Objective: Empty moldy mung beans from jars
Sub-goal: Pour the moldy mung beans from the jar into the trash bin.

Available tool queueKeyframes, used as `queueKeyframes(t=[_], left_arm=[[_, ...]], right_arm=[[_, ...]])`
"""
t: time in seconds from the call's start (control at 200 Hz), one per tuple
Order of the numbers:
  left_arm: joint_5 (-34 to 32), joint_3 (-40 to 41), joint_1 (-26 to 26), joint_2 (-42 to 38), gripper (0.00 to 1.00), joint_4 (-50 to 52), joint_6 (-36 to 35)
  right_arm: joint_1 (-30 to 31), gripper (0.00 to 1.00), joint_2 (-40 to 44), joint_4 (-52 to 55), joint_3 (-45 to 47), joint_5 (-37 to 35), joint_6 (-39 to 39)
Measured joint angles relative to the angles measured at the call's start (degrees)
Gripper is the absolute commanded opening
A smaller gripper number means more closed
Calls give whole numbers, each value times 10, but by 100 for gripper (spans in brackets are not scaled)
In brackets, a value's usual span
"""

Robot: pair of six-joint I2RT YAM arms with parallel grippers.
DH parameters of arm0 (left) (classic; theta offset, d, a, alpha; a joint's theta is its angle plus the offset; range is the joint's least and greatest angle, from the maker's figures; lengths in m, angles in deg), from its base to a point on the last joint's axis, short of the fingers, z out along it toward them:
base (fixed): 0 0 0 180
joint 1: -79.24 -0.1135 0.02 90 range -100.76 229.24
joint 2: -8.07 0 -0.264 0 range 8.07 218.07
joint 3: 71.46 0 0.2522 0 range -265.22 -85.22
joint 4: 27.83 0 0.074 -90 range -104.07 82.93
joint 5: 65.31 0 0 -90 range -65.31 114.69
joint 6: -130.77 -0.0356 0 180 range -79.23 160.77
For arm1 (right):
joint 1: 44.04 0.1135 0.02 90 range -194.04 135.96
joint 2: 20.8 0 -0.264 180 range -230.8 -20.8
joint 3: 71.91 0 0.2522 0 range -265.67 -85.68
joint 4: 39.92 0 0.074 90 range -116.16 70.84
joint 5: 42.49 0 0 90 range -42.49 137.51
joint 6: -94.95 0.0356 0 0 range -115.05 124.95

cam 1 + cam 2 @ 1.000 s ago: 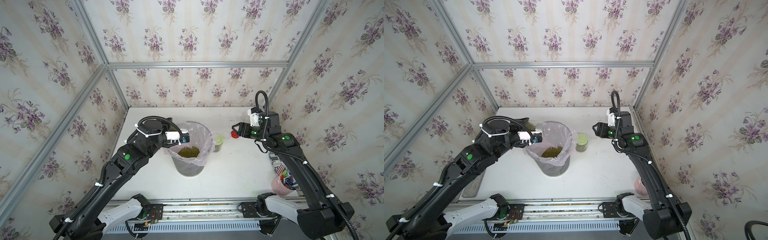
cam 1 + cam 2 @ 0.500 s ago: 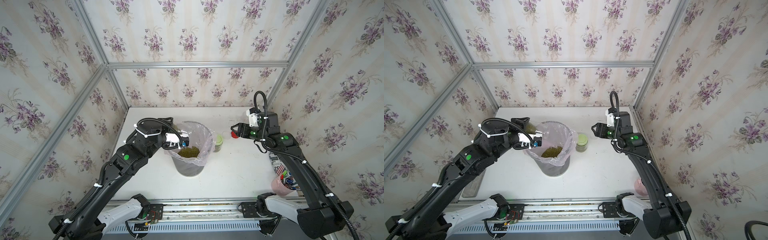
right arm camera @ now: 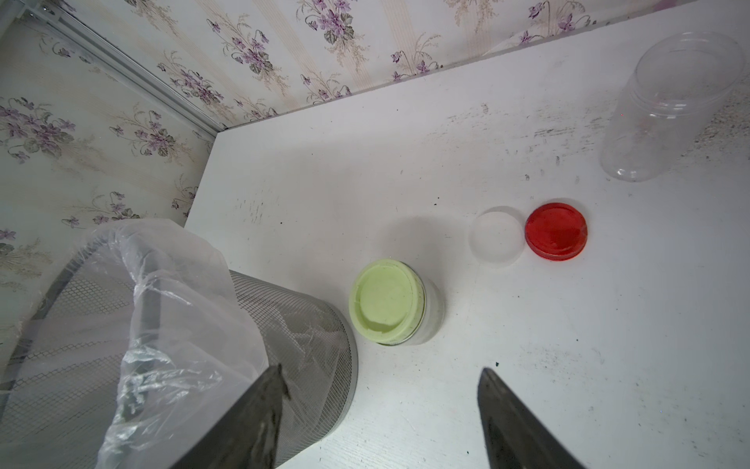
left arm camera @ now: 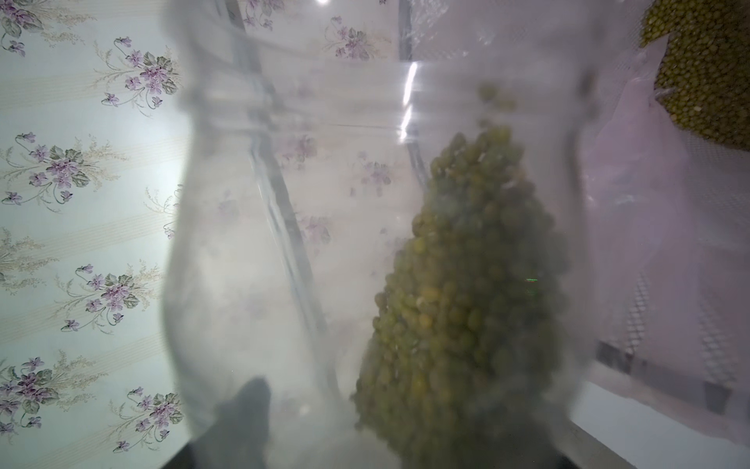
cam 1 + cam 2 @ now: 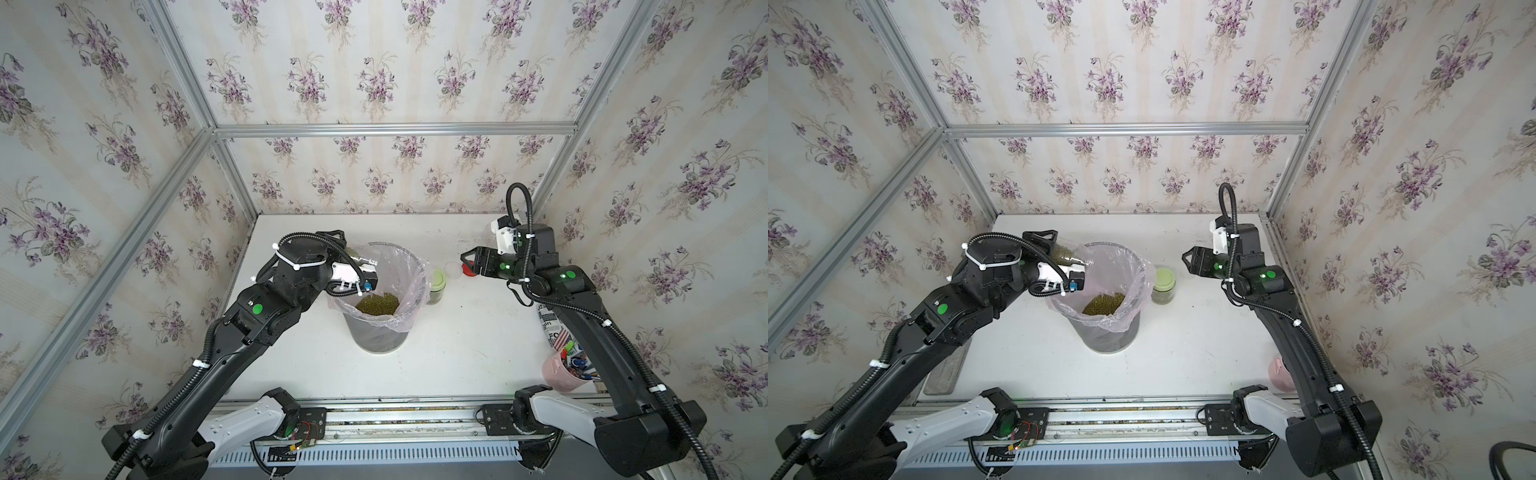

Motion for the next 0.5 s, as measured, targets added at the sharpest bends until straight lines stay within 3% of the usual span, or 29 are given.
queueKeyframes(t=[0.505], left_arm=[[-56,-1,0,-10,51,0,-48]], right_arm=[[0,73,6,0,3,0,0]])
